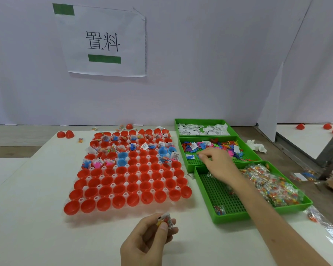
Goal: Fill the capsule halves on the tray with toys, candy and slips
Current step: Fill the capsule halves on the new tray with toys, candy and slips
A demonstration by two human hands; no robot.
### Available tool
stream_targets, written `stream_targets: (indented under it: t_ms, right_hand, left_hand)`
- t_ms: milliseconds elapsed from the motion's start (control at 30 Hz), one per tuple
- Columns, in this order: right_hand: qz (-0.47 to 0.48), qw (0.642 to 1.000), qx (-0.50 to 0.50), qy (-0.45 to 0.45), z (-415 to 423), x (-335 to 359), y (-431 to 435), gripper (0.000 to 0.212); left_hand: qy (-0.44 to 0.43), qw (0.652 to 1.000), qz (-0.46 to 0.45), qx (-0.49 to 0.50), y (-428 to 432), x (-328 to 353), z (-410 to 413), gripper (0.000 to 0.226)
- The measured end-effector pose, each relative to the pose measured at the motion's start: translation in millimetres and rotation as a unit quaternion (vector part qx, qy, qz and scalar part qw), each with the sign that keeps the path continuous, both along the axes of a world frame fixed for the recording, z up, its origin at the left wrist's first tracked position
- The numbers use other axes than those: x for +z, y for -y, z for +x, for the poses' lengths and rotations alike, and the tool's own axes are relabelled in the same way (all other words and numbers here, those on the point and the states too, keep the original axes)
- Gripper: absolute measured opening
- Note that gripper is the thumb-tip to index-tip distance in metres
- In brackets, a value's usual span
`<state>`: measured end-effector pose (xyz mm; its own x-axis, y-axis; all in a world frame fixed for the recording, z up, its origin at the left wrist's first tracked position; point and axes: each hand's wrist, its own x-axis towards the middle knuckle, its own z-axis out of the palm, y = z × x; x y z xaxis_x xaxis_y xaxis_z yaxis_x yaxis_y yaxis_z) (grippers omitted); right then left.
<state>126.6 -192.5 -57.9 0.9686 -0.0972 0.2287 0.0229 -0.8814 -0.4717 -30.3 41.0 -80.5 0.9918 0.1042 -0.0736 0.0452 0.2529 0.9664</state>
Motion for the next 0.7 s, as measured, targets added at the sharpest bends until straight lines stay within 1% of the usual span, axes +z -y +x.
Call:
stream_targets:
  t_ms: [33,67,133,233,300,367,433,500,567,700]
  right_hand:
    - [0.019,0.999,-0.008,0.029,-1,2,0,0.025]
    - [0.037,0.998,-0.016,0.052,-3,4,1,0.02]
    - [0.075,0.994,-0.024,0.081,-5,6,2,0.017]
    - [0.112,0.989,-0.026,0.094,-6,6,3,0.014]
    - [0.138,0.984,-0.014,0.108,-9,10,-1,0.016]
    - [0.181,0.977,0.028,0.113,-15,19,-6,0.023]
    - [0.232,0.965,0.095,0.083,-23,30,-15,0.031]
    - [0.264,0.951,0.158,0.041,-33,39,-27,0.032]
    - [0.281,0.936,0.212,0.01,-42,45,-42,0.029]
    - [0.283,0.913,0.286,-0.061,-55,48,-65,0.028]
  left_hand:
    - [0.0,1.0,-0.001,0.004,1,0,0,0.024]
    - [0.0,1.0,-0.002,0.007,1,1,0,0.024]
    - [0.002,1.0,-0.004,0.015,2,1,0,0.026]
    - [0.006,1.0,-0.004,0.024,2,2,-1,0.027]
    - [0.009,1.0,-0.002,0.029,3,3,-2,0.026]
    - [0.016,0.999,0.005,0.038,2,2,-2,0.026]
    - [0.021,0.999,0.009,0.048,1,2,-2,0.026]
    - [0.024,0.998,0.01,0.053,0,2,-2,0.021]
    - [0.027,0.998,0.003,0.051,0,2,-2,0.016]
    - [0.037,0.998,0.012,0.048,0,-1,-2,0.023]
